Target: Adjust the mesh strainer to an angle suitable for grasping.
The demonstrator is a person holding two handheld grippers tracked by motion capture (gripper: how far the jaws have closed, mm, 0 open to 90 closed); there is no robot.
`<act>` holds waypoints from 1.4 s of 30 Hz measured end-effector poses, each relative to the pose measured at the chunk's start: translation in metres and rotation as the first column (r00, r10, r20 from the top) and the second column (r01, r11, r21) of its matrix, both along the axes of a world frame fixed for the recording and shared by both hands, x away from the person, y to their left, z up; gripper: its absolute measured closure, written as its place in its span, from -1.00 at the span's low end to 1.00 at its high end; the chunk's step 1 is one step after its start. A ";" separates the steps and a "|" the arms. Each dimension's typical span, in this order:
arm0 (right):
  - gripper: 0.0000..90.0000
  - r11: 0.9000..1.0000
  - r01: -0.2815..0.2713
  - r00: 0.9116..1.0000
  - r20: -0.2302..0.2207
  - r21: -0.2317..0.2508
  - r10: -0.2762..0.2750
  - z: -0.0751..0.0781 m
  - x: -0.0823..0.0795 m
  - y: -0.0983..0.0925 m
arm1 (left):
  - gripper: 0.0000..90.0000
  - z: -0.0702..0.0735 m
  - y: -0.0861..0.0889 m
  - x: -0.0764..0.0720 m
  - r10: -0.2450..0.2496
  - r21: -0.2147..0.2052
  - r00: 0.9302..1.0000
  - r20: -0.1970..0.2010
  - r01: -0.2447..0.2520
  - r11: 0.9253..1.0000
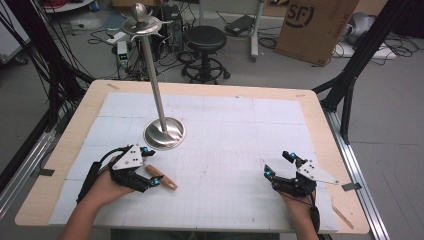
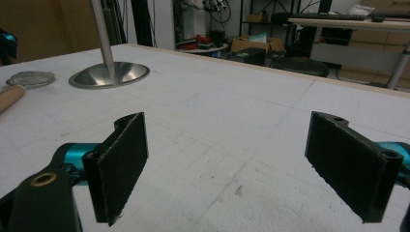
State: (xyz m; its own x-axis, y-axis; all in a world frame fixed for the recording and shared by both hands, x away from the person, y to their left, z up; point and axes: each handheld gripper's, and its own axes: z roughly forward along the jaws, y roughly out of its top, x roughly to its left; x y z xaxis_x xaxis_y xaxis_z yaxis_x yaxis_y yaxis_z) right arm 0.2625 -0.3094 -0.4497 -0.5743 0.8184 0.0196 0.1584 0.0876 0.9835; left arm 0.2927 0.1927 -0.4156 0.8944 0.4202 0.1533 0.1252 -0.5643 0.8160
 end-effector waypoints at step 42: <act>-0.68 1.000 0.003 1.000 0.002 0.001 -0.003 0.000 0.000 0.000 | 0.08 -0.013 -0.011 0.014 -0.049 0.244 0.992 -0.118 0.077 0.967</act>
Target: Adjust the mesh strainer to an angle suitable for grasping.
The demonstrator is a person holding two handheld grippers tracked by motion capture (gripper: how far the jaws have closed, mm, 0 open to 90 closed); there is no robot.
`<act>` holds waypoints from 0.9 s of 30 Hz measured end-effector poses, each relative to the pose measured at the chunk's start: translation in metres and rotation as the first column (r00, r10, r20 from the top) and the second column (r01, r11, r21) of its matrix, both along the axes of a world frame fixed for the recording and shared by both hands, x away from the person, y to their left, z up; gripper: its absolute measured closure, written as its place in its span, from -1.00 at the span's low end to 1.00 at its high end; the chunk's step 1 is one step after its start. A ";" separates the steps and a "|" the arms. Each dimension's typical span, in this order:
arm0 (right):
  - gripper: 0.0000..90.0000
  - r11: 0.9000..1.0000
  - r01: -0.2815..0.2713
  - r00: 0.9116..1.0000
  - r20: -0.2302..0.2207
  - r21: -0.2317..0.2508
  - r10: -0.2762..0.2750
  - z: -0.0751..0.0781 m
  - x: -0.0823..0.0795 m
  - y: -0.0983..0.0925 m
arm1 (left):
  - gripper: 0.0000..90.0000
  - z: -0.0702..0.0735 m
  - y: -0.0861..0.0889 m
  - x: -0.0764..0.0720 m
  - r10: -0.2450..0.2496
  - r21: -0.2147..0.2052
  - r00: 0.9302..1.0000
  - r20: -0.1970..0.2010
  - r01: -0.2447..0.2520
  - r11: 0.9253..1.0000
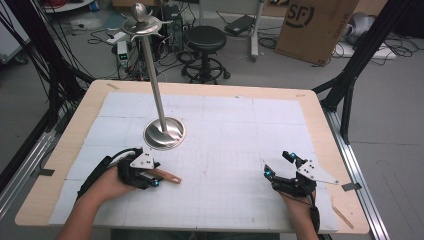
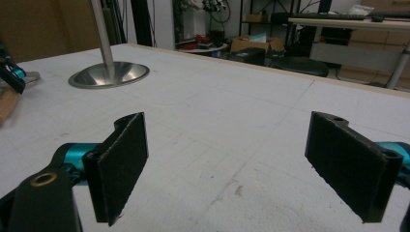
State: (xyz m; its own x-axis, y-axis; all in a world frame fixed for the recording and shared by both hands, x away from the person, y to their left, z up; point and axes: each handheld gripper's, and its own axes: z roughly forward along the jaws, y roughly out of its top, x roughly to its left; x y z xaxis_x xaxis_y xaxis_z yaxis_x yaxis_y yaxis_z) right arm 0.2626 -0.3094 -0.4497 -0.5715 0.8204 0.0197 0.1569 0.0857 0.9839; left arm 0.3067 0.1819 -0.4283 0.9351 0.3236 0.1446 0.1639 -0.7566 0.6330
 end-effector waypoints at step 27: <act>-0.68 1.000 0.000 1.000 0.005 -0.002 0.000 0.000 0.000 0.000 | 0.21 0.004 0.012 0.006 0.154 0.044 0.986 -0.064 -0.151 0.988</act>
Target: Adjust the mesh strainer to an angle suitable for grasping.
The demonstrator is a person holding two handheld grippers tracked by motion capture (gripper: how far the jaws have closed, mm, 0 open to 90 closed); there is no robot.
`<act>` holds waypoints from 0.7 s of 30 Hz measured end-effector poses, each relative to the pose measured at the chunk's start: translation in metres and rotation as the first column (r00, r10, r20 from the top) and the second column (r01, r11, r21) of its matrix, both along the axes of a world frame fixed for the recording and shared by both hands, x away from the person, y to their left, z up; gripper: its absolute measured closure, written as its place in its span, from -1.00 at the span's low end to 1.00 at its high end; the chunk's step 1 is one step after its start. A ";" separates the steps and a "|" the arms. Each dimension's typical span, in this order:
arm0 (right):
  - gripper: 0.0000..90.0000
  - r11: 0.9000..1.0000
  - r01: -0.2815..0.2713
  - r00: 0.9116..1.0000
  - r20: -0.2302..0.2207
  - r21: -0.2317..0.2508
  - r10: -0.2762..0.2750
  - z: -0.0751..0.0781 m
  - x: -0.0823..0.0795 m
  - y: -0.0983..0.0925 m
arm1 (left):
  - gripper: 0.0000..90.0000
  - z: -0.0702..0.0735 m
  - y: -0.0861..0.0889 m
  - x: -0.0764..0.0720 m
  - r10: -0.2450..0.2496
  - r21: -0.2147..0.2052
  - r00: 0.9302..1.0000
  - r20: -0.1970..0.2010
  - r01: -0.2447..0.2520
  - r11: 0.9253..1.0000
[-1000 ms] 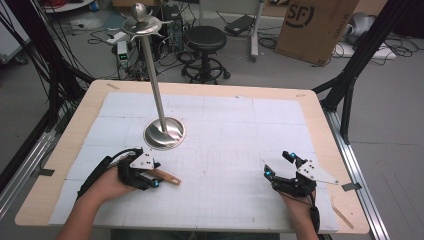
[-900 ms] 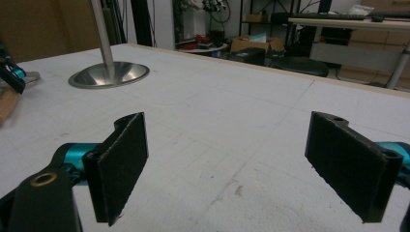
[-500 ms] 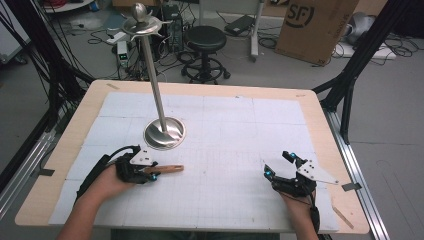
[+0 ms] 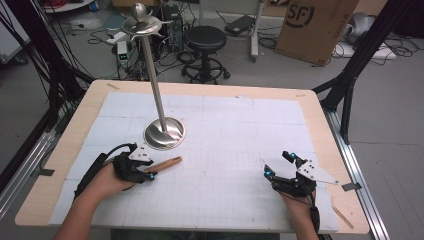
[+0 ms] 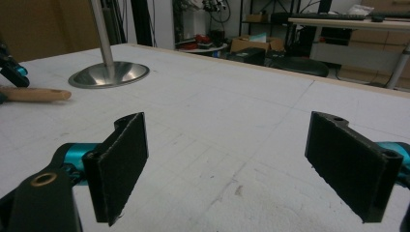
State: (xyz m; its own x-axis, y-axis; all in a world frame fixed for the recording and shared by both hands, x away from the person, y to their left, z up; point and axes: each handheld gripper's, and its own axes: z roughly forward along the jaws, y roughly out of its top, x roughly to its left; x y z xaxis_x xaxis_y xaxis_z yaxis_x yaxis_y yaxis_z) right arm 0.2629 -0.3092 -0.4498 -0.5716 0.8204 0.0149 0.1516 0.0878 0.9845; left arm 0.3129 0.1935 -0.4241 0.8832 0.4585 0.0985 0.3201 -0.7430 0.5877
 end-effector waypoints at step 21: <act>-0.68 1.000 0.000 1.000 -0.002 0.003 0.000 0.000 0.000 0.000 | 0.48 0.005 0.001 0.004 -0.006 0.058 0.995 -0.097 0.012 0.998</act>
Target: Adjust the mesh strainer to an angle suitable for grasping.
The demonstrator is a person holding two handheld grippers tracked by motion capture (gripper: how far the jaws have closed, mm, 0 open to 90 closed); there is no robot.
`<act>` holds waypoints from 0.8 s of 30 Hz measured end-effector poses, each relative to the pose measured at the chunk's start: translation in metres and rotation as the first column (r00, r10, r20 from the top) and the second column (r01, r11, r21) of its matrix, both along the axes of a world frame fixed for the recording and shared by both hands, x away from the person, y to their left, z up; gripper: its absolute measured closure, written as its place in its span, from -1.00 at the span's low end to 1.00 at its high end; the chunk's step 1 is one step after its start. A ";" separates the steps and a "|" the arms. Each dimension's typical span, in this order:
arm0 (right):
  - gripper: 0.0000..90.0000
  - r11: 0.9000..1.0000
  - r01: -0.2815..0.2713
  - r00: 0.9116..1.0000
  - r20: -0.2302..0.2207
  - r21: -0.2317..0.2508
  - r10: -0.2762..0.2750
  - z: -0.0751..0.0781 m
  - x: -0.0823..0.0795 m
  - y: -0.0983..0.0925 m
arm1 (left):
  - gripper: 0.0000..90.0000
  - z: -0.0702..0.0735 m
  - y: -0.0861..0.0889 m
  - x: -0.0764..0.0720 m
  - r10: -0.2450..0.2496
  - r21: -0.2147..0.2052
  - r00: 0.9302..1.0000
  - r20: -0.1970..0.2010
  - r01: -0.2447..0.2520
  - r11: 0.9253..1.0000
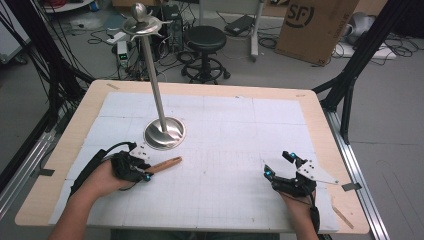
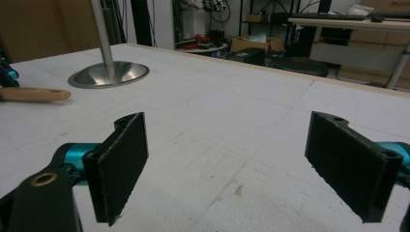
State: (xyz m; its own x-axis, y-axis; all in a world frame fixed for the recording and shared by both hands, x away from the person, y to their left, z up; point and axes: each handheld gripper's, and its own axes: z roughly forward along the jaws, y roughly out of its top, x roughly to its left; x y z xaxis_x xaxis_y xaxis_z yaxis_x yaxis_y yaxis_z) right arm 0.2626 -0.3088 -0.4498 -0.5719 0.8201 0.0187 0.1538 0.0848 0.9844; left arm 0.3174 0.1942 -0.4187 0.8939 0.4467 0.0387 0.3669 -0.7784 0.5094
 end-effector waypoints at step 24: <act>-0.68 1.000 -0.001 1.000 -0.001 -0.001 0.001 0.000 0.000 0.000 | 0.55 0.003 -0.001 0.003 -0.009 -0.023 1.000 -0.010 0.009 1.000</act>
